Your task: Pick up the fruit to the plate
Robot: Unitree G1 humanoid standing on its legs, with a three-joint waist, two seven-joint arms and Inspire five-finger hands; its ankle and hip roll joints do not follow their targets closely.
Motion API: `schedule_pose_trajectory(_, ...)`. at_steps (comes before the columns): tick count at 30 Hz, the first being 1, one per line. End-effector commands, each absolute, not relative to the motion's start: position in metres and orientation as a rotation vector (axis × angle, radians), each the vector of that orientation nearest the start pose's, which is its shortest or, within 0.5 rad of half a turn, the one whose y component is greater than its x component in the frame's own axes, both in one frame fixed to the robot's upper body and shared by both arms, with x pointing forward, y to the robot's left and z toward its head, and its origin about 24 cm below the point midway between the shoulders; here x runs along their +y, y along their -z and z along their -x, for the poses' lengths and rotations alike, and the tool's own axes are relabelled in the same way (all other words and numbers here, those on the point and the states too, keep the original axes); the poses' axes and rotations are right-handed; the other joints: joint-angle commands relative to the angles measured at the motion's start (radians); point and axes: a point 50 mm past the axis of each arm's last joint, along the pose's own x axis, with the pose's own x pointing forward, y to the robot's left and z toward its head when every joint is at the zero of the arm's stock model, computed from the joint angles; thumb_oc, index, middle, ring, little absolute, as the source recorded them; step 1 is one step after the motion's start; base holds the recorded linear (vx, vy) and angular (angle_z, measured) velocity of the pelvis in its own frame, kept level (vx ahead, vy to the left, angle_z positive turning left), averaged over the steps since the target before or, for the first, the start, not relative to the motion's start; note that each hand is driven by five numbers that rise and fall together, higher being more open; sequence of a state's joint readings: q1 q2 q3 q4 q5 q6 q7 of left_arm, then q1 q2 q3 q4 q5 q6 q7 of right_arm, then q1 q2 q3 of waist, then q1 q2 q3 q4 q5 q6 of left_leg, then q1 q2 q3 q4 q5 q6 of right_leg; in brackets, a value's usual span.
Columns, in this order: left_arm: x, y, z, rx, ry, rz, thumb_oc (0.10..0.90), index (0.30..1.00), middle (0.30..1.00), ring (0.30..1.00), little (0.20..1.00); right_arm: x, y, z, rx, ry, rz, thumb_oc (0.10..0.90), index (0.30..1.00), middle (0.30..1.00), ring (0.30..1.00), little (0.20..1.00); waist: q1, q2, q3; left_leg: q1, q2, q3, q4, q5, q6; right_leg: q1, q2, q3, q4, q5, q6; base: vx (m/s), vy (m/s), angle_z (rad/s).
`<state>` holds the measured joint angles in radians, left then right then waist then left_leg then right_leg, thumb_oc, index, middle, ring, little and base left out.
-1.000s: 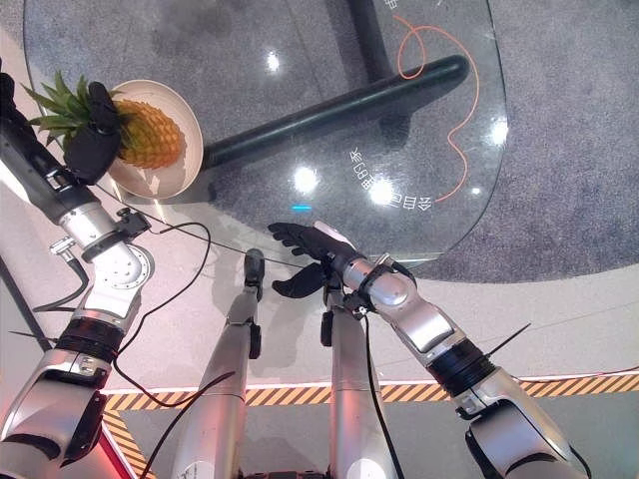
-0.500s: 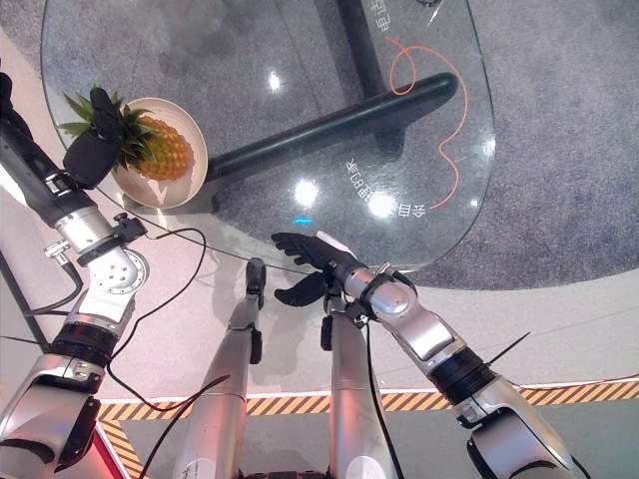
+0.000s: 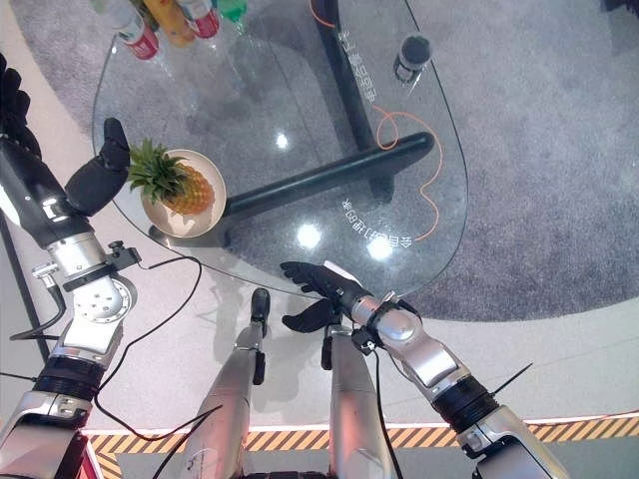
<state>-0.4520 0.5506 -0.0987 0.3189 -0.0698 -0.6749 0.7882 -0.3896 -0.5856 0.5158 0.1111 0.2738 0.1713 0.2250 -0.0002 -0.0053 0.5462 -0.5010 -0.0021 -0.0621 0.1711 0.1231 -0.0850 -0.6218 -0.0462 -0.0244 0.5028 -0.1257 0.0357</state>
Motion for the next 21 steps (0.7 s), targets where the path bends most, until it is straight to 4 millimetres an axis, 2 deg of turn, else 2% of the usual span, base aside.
schedule_pose_trajectory(1,0.25,-0.202,-0.285,-0.995,-0.54,-0.07,0.8,0.9,0.9,0.9,0.9,-0.121,-0.081,-0.288,0.009,-0.722,0.371,0.8,0.9,0.9,0.9,0.9,-0.005,0.009,-0.026,0.063,-0.109,0.016,0.086,-0.115,0.052,0.154,0.046,0.022,-0.226,0.11,0.044,-0.03,-0.105,0.02)
schedule_pose_trajectory(7,0.248,-0.159,-0.277,-0.791,-0.515,-0.017,0.8,0.9,0.9,0.9,0.9,-0.14,-0.049,-0.277,0.1,-0.683,0.33,0.8,0.9,0.9,0.9,0.9,0.016,-0.007,-0.026,0.22,-0.107,-0.011,0.02,-0.118,0.047,0.337,0.032,0.004,-0.303,0.105,0.044,-0.04,-0.086,0.0)
schedule_pose_trajectory(9,0.25,-0.135,-0.275,-0.66,-0.503,0.003,0.8,0.9,0.9,0.9,0.9,-0.148,-0.037,-0.268,0.139,-0.666,0.303,0.8,0.9,0.9,0.9,0.9,0.021,-0.016,-0.053,0.27,-0.102,-0.012,-0.006,-0.121,0.044,0.4,0.03,-0.003,-0.341,0.106,0.042,0.0,-0.121,0.16)
schedule_pose_trajectory(13,0.248,-0.103,-0.268,-0.511,-0.486,0.024,0.8,0.9,0.9,0.9,0.9,-0.157,-0.02,-0.258,0.198,-0.639,0.264,0.8,0.9,0.9,0.9,0.9,0.026,-0.023,-0.094,0.335,-0.095,-0.018,-0.05,-0.121,0.042,0.475,0.032,-0.011,-0.386,0.108,0.039,0.02,-0.078,0.07)
schedule_pose_trajectory(15,0.247,-0.072,-0.26,-0.359,-0.477,0.065,0.8,0.9,0.9,0.9,0.9,-0.163,-0.005,-0.25,0.257,-0.605,0.233,0.8,0.9,0.9,0.9,0.9,0.03,-0.027,-0.129,0.384,-0.089,-0.024,-0.083,-0.119,0.039,0.53,0.032,-0.015,-0.418,0.111,0.04,0.03,-0.075,0.03)
schedule_pose_trajectory(17,0.246,-0.06,-0.256,-0.297,-0.47,0.069,0.8,0.9,0.9,0.9,0.9,-0.164,0.002,-0.245,0.287,-0.589,0.22,0.8,0.9,0.9,0.9,0.9,0.032,-0.029,-0.145,0.404,-0.087,-0.026,-0.096,-0.119,0.038,0.551,0.03,-0.019,-0.431,0.113,0.039,0.02,-0.049,0.08)
schedule_pose_trajectory(19,0.246,-0.031,-0.244,-0.154,-0.462,0.076,0.8,0.9,0.9,0.9,0.9,-0.167,0.022,-0.234,0.369,-0.547,0.202,0.8,0.9,0.9,0.9,0.9,0.038,-0.036,-0.183,0.436,-0.082,-0.027,-0.112,-0.119,0.037,0.587,0.027,-0.026,-0.452,0.119,0.039,0.03,-0.053,0.14)
schedule_pose_trajectory(21,0.246,-0.016,-0.237,-0.081,-0.459,0.076,0.8,0.9,0.9,0.9,0.9,-0.169,0.031,-0.228,0.412,-0.524,0.198,0.8,0.9,0.9,0.9,0.9,0.04,-0.039,-0.203,0.455,-0.079,-0.027,-0.125,-0.118,0.038,0.607,0.025,-0.029,-0.464,0.122,0.039,0.03,-0.023,0.05)
